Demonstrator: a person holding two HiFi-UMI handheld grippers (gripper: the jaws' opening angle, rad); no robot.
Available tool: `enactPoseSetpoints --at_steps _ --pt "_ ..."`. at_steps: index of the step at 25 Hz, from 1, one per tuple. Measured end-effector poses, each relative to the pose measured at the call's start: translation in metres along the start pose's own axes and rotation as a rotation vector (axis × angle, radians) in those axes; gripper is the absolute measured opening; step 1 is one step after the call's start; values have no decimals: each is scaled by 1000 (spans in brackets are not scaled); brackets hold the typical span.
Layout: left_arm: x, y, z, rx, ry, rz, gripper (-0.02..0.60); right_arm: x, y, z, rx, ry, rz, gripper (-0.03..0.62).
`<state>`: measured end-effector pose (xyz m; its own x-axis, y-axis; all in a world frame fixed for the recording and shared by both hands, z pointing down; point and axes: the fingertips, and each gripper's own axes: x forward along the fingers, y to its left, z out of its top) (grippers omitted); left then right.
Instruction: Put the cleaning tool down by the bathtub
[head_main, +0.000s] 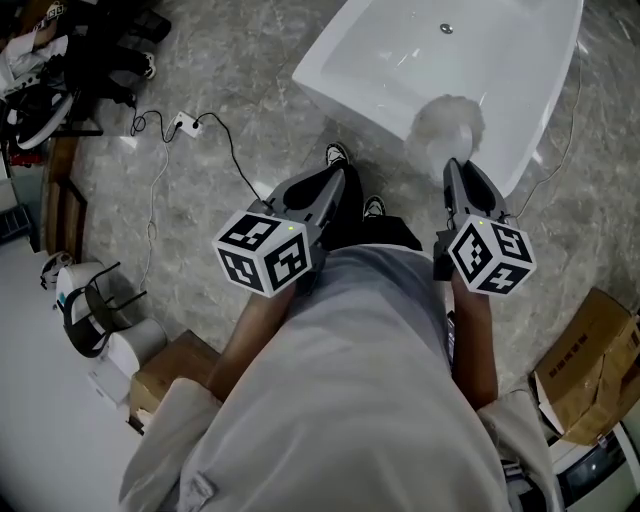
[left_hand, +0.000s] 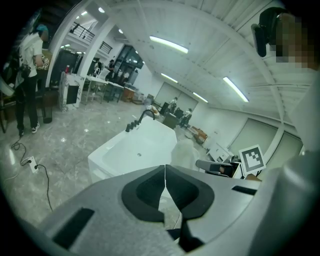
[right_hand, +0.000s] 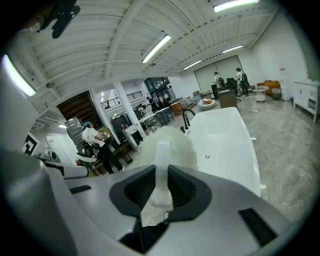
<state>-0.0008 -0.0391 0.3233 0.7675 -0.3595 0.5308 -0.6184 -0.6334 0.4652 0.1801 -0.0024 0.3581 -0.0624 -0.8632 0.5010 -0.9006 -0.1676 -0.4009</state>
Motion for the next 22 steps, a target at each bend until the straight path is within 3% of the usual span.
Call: enactPoseSetpoints --at_steps 22 --pt "-1 22 -5 -28 5 71 9 53 -19 -16 -75 148 58 69"
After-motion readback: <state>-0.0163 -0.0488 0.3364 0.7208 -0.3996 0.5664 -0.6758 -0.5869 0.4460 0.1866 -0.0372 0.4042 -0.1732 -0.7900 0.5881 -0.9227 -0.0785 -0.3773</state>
